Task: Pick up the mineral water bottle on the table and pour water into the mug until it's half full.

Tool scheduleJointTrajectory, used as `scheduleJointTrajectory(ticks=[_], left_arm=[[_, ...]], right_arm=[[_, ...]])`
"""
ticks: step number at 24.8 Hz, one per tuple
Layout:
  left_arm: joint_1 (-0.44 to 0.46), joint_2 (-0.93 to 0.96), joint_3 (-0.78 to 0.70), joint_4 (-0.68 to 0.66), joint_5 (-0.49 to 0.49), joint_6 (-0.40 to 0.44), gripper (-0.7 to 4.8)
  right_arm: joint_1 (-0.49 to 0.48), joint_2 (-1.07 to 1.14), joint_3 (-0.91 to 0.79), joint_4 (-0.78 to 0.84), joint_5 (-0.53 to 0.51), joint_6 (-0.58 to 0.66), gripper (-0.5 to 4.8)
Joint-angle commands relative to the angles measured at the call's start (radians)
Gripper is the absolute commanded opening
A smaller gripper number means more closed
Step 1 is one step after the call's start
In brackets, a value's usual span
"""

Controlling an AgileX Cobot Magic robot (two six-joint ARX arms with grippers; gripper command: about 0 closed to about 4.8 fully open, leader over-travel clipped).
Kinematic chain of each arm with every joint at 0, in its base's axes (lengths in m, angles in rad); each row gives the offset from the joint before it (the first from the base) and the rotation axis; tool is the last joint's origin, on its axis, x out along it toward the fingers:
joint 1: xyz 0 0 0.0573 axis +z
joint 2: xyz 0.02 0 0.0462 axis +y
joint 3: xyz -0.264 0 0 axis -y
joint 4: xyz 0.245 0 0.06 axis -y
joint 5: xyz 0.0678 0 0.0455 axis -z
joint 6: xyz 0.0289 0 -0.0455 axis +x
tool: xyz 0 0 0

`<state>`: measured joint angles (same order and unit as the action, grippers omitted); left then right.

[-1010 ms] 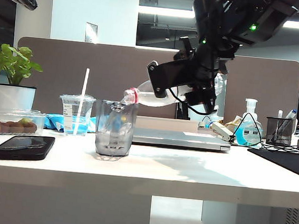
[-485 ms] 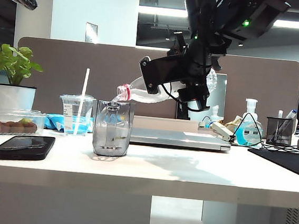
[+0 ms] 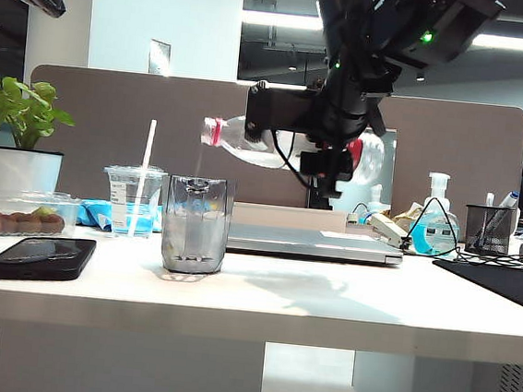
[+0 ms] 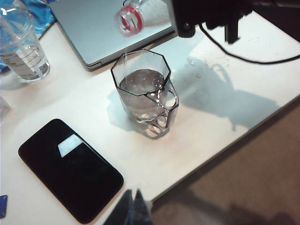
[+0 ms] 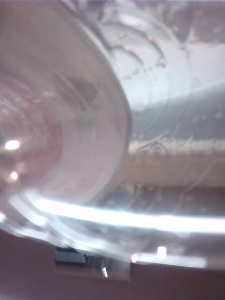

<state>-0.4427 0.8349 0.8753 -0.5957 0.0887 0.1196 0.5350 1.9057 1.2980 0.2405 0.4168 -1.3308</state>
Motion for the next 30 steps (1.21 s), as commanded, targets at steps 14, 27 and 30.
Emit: scheduleJointTrajectory(ticks=[14, 27, 30], left_arm=[[-0.001, -0.002, 0.001, 0.014, 0.001, 0.004, -0.05], [-0.001, -0.002, 0.001, 0.035, 0.001, 0.004, -0.05], [-0.001, -0.002, 0.001, 0.045, 0.001, 0.004, -0.05]], right_arm=[[-0.065, -0.035, -0.294, 0.542, -0.397, 1.132, 2.64], [-0.19, 0.054, -0.431, 0.805, -0.425, 1.324, 2.64], [-0.188, 0.088, -0.437, 0.82, -0.452, 1.329, 2.65]])
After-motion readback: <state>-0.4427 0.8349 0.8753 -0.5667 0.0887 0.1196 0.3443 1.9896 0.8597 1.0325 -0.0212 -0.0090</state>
